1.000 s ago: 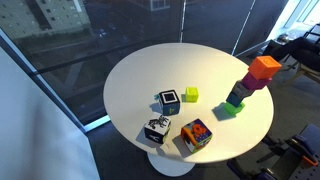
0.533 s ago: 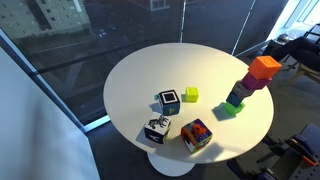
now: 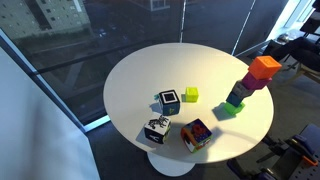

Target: Pick up the orange block and put it on the table

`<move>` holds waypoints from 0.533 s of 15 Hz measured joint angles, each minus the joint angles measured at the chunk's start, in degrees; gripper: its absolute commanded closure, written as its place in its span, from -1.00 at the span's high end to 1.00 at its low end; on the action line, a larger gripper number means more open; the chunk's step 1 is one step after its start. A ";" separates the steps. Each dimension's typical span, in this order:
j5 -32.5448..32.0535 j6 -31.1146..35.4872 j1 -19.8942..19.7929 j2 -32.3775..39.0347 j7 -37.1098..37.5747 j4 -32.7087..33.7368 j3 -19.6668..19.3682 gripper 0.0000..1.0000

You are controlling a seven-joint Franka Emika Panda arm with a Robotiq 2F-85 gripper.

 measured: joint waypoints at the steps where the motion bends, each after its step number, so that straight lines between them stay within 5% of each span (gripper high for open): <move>1: -0.31 0.90 -0.45 0.39 0.02 -0.29 -0.20 1.00; 8: -1.46 6.58 -2.66 3.42 0.31 -3.04 -1.74 1.00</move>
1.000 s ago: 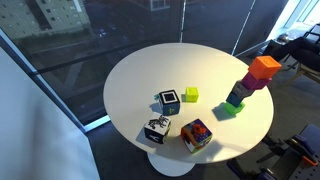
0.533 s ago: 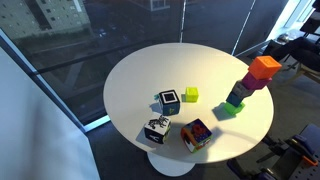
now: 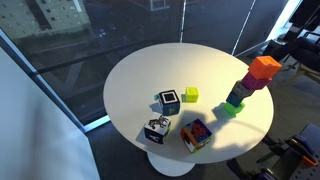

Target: Pick up the orange block and put it on the table

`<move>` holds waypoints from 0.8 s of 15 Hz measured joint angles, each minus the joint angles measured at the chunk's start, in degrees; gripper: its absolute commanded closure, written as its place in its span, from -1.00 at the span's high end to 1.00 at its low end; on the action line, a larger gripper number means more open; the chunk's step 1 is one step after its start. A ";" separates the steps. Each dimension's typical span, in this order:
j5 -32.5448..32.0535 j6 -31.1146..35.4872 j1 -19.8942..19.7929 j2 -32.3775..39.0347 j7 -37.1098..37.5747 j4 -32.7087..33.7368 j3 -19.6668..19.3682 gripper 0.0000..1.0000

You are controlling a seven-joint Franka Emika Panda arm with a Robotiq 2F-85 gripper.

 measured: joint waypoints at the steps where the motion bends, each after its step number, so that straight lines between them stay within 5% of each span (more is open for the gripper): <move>1: 0.00 0.87 -0.20 0.42 0.10 -0.47 -0.22 1.00; 12: 0.00 9.01 -1.98 1.84 2.55 -5.91 -1.84 1.00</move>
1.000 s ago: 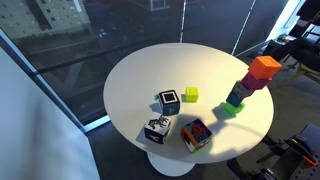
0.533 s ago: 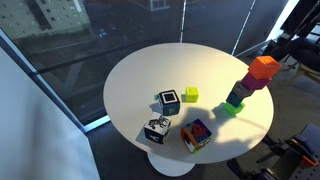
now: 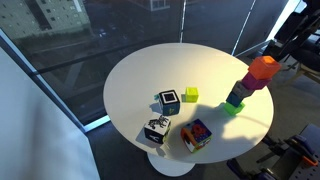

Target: Pick up the orange block and put it on the table

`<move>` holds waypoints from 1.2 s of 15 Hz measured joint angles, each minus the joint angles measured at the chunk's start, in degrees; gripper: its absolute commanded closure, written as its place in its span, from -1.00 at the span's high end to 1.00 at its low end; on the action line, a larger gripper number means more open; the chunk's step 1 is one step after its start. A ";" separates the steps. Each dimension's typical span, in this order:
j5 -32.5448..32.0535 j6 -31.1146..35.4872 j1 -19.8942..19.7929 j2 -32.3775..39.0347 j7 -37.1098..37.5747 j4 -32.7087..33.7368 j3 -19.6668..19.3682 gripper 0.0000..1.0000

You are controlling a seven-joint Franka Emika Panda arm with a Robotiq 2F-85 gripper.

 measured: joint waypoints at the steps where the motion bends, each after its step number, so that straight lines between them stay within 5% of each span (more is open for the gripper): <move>1: 0.00 0.43 -0.15 0.03 0.26 -0.40 -0.10 1.00; 18: 0.00 3.00 -0.57 1.36 0.68 -1.42 -0.28 1.00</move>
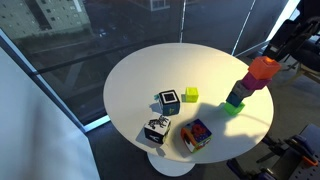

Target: Pick up the orange block and put it on the table

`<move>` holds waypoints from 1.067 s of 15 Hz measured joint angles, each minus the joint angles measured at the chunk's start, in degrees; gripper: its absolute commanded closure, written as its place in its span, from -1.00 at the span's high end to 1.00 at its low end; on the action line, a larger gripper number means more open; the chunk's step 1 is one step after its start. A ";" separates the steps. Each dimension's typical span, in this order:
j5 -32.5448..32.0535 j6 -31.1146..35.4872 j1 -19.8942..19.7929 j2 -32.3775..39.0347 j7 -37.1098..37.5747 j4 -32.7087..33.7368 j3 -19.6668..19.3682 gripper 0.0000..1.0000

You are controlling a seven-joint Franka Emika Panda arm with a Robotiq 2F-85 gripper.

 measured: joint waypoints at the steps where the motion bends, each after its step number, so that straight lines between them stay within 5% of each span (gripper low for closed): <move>1: 0.00 0.73 0.00 0.38 0.00 0.00 -0.02 1.00; 15: 0.07 5.36 0.00 5.96 0.00 -0.16 -0.21 1.00; 16: 0.07 5.40 0.00 6.27 0.00 -0.19 -0.22 0.50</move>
